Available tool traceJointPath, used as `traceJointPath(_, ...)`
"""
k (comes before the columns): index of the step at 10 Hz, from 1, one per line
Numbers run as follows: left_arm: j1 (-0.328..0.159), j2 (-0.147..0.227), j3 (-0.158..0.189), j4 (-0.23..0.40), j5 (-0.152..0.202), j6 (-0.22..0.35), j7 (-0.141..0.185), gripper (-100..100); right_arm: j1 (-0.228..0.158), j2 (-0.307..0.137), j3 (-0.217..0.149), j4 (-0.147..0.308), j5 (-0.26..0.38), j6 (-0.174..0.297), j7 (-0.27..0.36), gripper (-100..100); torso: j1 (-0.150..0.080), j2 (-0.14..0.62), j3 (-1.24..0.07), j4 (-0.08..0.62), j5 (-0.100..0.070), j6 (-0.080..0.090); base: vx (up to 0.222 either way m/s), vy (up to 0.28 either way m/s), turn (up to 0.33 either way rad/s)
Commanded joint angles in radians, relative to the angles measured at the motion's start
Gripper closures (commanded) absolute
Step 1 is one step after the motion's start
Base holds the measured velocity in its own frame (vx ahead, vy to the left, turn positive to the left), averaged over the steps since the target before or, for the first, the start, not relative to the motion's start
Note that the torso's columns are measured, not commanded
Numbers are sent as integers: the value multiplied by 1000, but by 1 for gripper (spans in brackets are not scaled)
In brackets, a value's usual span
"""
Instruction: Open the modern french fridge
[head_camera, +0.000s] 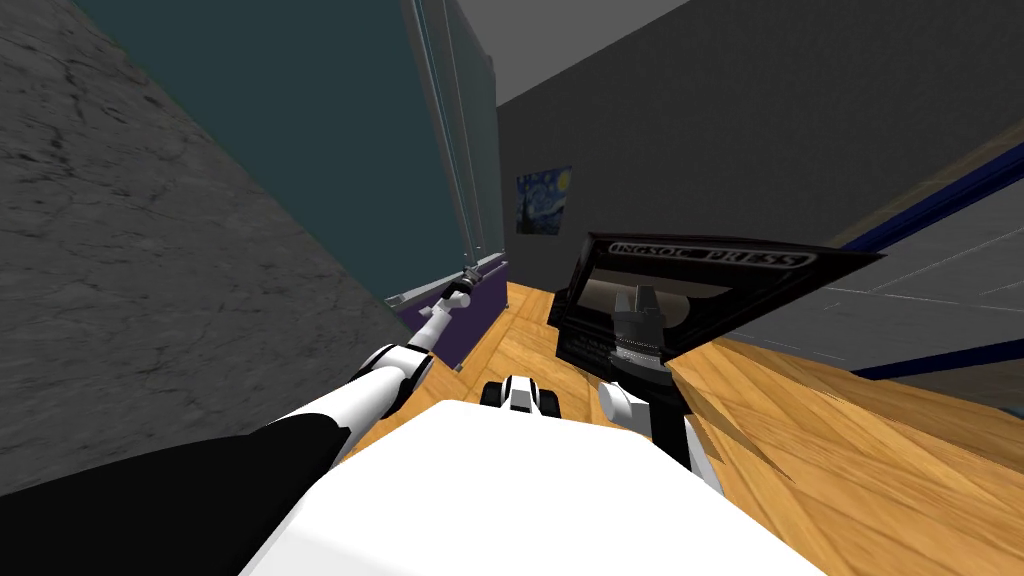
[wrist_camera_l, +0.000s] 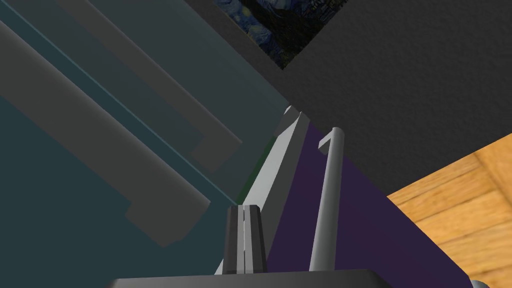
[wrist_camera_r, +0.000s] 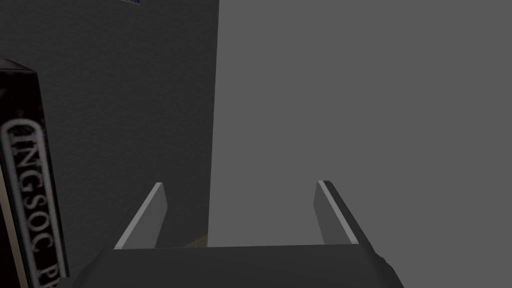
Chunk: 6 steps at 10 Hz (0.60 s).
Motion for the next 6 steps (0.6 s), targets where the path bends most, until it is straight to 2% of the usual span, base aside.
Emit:
traceJointPath(1, -77, 2, 3, 81, 0, -1, -1, 100, 0, 0, 0, 0, 0, 0, 0, 0, 2, -5, -2, -1, 0, 0, -56, 5, 18)
traceJointPath(2, -77, 2, 3, 111, 0, -1, -1, 100, 0, 0, 0, 0, 0, 0, 0, 0, 3, -11, -6, -3, 1, 0, -13, 3, 2)
traceJointPath(3, -81, 6, -4, 102, 2, -5, 3, 100, 0, 0, 0, 0, 0, 0, 0, 0, 3, -13, -8, -4, 1, 0, 0, 0, 0)
traceJointPath(4, -94, 26, 5, 119, -2, 23, -2, -100, 0, 0, 0, 0, 0, 0, 0, 0, 2, -12, -8, -4, 1, 0, 68, -18, 49)
traceJointPath(6, -108, 47, 15, 134, -6, 52, -7, -100, 1, 0, 0, 0, 0, 0, 0, 0, 0, -12, -7, -4, 0, 0, 123, -31, 52)
